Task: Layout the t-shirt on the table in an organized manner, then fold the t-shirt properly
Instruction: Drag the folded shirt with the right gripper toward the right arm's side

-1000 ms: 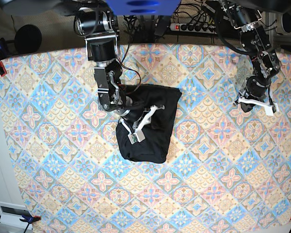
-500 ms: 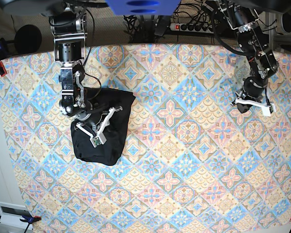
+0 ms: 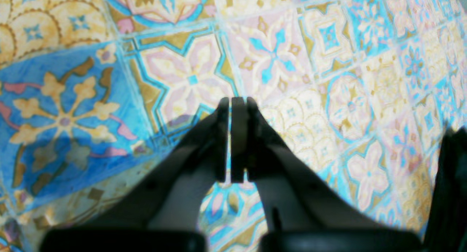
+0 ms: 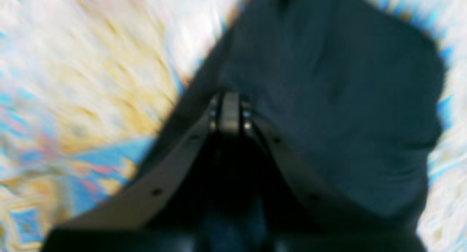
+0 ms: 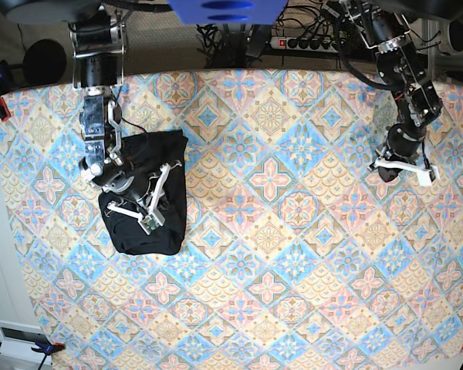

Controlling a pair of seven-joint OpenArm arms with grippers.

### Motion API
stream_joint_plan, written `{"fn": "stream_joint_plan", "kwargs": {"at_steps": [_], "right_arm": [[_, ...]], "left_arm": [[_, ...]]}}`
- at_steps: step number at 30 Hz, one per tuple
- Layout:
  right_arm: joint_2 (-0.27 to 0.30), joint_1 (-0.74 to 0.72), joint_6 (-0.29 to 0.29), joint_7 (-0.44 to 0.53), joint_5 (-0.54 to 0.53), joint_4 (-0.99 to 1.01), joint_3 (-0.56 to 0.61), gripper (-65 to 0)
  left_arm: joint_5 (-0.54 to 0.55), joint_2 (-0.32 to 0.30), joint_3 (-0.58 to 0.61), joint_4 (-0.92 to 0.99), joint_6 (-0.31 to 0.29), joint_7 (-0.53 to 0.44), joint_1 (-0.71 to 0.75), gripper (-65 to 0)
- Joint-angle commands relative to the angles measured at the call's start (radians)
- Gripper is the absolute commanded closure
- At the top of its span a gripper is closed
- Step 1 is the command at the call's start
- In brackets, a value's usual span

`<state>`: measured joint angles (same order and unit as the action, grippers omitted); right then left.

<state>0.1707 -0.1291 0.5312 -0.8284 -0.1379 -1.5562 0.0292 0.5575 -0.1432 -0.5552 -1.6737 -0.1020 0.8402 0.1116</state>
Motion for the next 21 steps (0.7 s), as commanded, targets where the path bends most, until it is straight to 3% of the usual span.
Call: {"fn": "stream_joint_plan", "kwargs": {"at_steps": [1, 12, 21], "right_arm": [[0.007, 0.013, 0.004, 0.002, -0.004, -0.037, -0.004, 0.0], [0.007, 0.211, 0.004, 0.008, -0.006, -0.275, -0.015, 0.0], [0.007, 0.234, 0.004, 0.013, -0.002, -0.165, -0.005, 0.0]], "left_arm": [[0.017, -0.003, 0.001, -0.016, -0.009, -0.012, -0.011, -0.1], [0.020, 0.003, 0.002, -0.016, -0.009, -0.012, -0.013, -0.1], [0.020, 0.003, 0.047, -0.016, -0.009, -0.015, -0.013, -0.1]]}}
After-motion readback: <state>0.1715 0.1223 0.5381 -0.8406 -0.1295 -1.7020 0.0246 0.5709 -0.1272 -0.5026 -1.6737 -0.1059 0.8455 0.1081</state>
